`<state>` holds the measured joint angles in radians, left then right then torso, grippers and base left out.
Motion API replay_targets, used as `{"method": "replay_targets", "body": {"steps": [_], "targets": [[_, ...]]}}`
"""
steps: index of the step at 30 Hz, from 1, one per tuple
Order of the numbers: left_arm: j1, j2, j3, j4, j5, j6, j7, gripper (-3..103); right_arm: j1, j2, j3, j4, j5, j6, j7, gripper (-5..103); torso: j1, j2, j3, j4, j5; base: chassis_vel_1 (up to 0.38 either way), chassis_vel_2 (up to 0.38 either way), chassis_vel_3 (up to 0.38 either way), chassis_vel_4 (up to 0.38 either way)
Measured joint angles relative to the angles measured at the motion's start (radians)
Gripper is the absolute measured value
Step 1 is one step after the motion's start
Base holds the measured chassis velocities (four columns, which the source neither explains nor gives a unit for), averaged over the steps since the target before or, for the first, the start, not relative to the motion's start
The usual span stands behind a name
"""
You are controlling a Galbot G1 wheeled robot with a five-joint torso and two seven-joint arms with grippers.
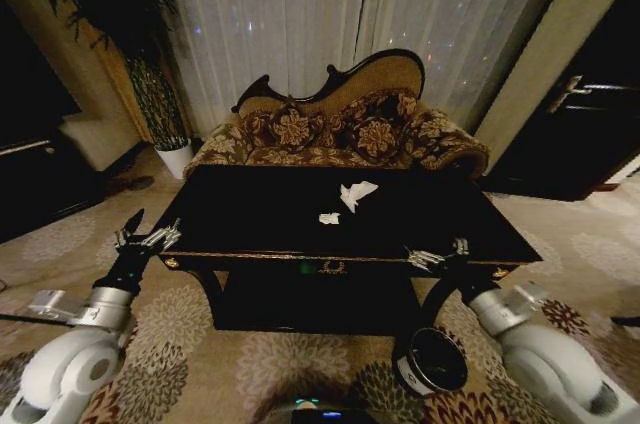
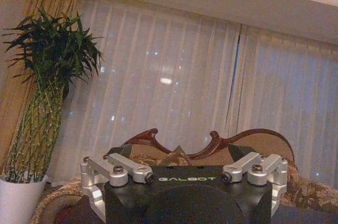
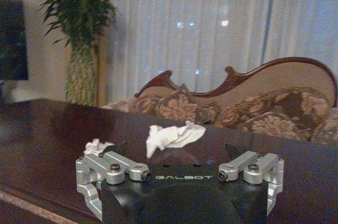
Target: Move to the front of the table and place the trash on the table into the trash bin.
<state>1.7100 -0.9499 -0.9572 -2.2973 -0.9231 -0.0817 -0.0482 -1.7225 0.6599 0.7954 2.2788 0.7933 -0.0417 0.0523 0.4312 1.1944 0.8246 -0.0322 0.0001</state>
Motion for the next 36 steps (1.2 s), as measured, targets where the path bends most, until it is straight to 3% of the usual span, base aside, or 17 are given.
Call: {"method": "replay_targets", "body": {"steps": [4, 11, 22, 36], "targets": [[0.000, 0.000, 0.000, 0.000, 0.000, 0.000, 0.000, 100, 0.116, -0.086, -0.086, -0.062, 0.017, 0.005, -0.003, 100, 0.000, 0.000, 0.000, -0.0001, 0.0001, 0.000, 0.000, 0.000, 0.000], [0.000, 0.000, 0.000, 0.000, 0.000, 0.000, 0.000, 100, 0.313, -0.162, -0.253, -0.162, 0.061, 0.001, -0.001, 100, 0.000, 0.000, 0.000, 0.0000, -0.0001, 0.000, 0.000, 0.000, 0.000], [0.000, 0.000, 0.000, 0.000, 0.000, 0.000, 0.000, 100, 0.543, -0.177, -0.528, -0.259, 0.060, -0.015, -0.002, 100, 0.000, 0.000, 0.000, 0.0000, 0.0000, 0.000, 0.000, 0.000, 0.000], [0.000, 0.000, 0.000, 0.000, 0.000, 0.000, 0.000, 100, 0.697, -0.204, -0.714, -0.268, 0.082, -0.041, 0.001, 100, 0.000, 0.000, 0.000, -0.0001, -0.0001, 0.000, 0.000, 0.000, 0.000]]}}
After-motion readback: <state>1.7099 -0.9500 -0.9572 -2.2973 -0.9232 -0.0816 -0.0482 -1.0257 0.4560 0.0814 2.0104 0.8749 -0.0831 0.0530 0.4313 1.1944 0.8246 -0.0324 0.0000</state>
